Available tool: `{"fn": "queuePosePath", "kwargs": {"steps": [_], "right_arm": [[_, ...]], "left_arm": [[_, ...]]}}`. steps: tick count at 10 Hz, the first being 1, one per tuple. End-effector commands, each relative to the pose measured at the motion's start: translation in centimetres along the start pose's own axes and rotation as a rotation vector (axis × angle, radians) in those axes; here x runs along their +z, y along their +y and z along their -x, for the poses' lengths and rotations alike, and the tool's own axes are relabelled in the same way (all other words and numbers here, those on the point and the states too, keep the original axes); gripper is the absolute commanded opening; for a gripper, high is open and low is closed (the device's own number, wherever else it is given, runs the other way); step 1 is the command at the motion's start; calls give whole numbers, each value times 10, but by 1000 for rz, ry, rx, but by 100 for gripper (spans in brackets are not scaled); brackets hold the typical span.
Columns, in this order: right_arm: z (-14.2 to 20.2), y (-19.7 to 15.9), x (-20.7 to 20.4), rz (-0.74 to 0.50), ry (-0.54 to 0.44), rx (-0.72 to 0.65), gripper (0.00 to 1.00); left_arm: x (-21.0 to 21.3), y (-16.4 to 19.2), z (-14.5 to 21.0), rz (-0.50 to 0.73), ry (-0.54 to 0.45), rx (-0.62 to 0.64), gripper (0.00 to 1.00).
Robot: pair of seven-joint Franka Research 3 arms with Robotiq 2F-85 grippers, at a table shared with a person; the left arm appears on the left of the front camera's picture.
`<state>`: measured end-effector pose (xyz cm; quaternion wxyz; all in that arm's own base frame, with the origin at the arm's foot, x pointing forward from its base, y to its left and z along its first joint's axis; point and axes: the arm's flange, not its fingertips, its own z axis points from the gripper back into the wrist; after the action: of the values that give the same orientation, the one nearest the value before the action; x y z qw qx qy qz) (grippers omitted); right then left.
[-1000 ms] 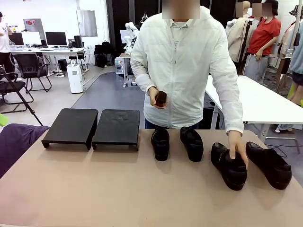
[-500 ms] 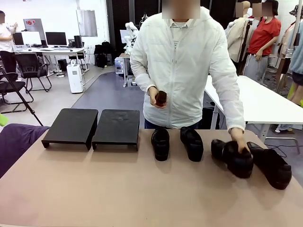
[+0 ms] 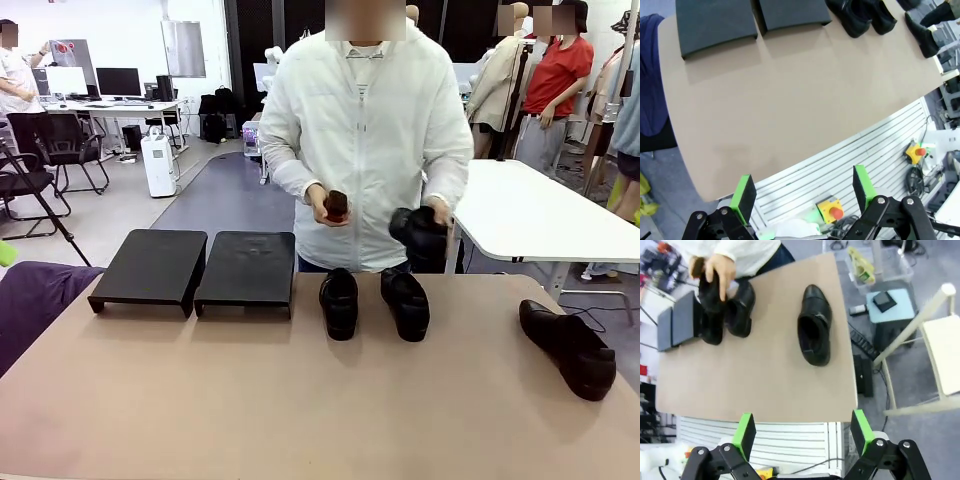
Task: Organize the shoes by placing them on the stand.
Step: Pick up one Shoe and place it in the middle of the table.
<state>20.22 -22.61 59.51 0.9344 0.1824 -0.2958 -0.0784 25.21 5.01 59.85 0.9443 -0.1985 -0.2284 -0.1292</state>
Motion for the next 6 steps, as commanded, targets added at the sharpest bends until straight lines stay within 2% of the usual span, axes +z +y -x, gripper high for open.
{"fn": "queuePosePath", "kwargs": {"steps": [1, 4, 5, 6], "right_arm": [[-30, 49, -43, 59, 19, 103, 100], [-65, 200, -140, 143, 63, 269, 100], [-65, 248, -175, 175, 89, 307, 100], [-62, 290, -212, 232, 33, 328, 100]], "left_arm": [[2, 1, 0, 15, 1, -6, 100], [2, 1, 0, 15, 1, -6, 100], [2, 1, 0, 15, 1, -6, 100], [2, 1, 0, 15, 1, -6, 100]]}}
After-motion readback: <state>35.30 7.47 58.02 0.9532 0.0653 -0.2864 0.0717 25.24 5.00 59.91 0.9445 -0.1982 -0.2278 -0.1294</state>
